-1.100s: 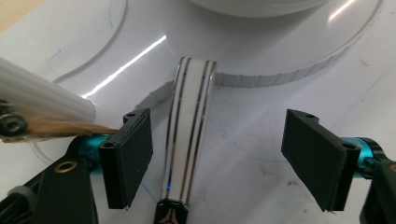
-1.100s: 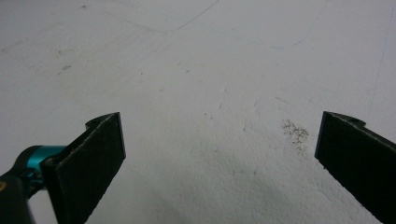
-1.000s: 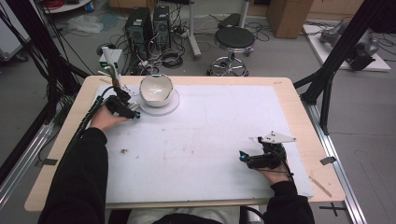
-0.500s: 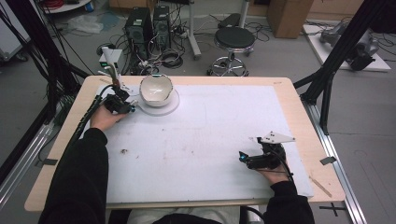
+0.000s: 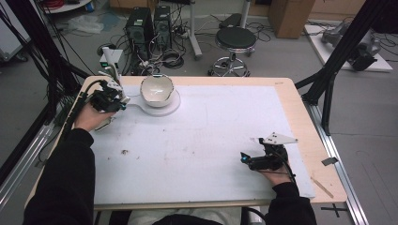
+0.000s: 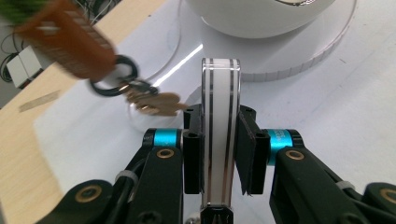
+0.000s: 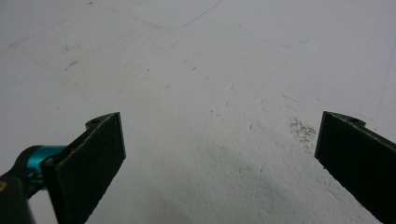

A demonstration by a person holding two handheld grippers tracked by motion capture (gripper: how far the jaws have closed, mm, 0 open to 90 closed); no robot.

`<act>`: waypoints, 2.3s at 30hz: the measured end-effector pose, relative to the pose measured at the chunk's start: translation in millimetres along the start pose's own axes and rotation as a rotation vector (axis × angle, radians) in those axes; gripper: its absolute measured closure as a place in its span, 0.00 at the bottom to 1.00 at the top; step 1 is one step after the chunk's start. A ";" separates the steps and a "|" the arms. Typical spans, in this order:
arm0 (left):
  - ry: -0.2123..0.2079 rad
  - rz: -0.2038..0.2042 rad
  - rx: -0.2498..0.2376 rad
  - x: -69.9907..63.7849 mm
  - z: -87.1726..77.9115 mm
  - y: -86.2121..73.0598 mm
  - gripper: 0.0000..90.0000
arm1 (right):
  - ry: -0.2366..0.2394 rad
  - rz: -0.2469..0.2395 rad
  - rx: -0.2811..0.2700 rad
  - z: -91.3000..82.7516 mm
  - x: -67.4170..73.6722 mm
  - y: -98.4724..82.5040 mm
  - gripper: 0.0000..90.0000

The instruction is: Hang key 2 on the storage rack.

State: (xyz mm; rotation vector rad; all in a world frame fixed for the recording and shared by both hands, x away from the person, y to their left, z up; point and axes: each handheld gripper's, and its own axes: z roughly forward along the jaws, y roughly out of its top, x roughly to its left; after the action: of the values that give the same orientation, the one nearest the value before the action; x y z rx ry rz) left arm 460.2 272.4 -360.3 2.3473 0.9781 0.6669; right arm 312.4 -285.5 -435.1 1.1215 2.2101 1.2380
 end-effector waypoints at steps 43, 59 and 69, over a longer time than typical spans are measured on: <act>0.185 -0.141 -0.305 68.1 -74.3 1.0 0.83 | -0.024 0.009 -0.003 -2.5 -0.8 -1.8 0.01; 0.233 -0.129 -0.326 93.7 -59.9 25.1 0.83 | -0.025 0.021 -0.005 -2.9 -2.1 -3.3 0.01; 0.245 -0.117 -0.353 112.2 -60.1 51.7 0.83 | -0.050 0.016 0.009 -5.8 -2.3 -4.3 0.01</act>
State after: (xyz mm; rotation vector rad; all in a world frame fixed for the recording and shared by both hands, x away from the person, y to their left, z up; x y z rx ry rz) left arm 519.1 340.1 -256.4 1.9179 0.9983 1.0082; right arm 308.2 -291.8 -435.7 1.1629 2.1764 1.1939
